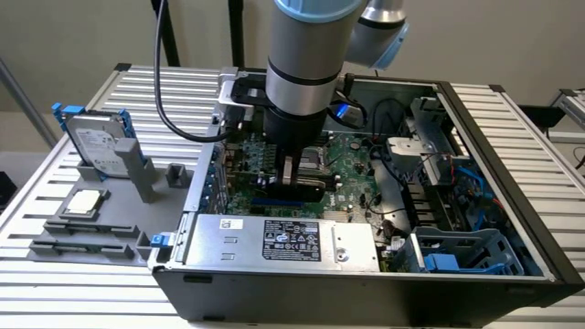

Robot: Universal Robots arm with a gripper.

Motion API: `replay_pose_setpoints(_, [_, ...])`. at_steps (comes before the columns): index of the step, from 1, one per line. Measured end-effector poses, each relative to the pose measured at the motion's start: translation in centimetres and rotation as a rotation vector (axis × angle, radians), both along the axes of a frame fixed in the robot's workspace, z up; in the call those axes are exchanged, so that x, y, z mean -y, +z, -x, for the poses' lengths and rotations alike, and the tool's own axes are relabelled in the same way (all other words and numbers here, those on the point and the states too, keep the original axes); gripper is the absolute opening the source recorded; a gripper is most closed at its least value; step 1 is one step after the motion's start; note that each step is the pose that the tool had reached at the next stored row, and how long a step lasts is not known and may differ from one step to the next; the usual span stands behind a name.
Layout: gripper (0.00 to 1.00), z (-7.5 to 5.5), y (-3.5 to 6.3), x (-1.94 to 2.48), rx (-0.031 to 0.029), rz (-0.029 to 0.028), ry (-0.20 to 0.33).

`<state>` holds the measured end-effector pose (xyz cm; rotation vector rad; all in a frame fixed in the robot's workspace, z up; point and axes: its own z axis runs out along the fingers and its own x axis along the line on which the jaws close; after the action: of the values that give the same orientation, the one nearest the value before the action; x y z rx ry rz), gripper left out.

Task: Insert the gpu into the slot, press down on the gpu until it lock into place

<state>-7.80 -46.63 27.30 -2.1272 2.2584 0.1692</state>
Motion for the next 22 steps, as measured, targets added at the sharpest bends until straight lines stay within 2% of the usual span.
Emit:
replay_pose_setpoints(10, [0.26,0.08,-0.10,-0.11,-0.0005,0.0016,0.001])
replay_pose_setpoints(16, [0.26,0.11,-0.29,-0.11,-0.0042,0.0049,0.001])
replay_pose_setpoints(22, [0.26,0.14,-0.44,-0.14,-0.0054,0.0051,0.005])
